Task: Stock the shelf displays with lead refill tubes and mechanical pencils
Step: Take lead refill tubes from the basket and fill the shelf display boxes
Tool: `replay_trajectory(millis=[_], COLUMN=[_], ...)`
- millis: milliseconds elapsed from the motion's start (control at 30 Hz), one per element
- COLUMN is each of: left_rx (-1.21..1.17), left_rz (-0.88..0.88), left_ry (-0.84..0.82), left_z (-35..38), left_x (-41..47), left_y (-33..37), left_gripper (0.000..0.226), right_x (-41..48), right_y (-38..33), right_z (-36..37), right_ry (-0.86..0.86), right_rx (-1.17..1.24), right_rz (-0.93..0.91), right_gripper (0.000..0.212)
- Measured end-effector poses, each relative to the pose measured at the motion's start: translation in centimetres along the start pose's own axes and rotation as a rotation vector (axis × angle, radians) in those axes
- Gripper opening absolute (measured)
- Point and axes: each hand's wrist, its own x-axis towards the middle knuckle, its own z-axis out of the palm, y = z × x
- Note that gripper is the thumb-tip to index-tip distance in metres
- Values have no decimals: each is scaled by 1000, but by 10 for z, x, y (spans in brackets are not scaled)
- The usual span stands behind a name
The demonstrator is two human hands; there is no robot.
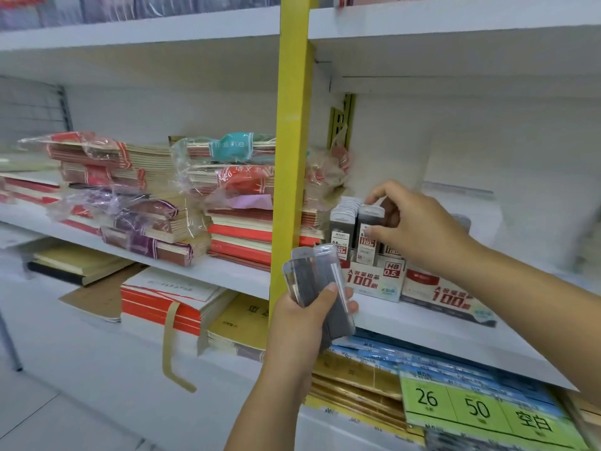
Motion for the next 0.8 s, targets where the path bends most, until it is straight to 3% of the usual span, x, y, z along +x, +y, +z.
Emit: replay_trajectory(millis=[100, 267, 367, 567, 733, 800], left_rx=[14, 7, 49, 140, 11, -53], left_rz=[7, 0, 2, -7, -117, -154], left_ry=[-6, -47, -95, -179, -276, -305], left_z=[-3, -2, -1, 4, 1, 0], left_x=[0, -7, -13, -24, -29, -29], left_y=[1, 7, 12, 16, 17, 17], left_gripper=[21, 20, 19, 21, 30, 36], right_x=[2, -4, -25, -53, -60, -61], right_y=[3, 4, -8, -26, -20, -17], right_z=[6, 2, -2, 0, -14, -17], right_ry=[87, 146, 149, -218, -290, -302], right_rx=[-180, -239, 30, 615, 749, 784], right_rz=[-62, -84, -110, 69, 79, 80], right_gripper=[29, 32, 30, 26, 32, 22])
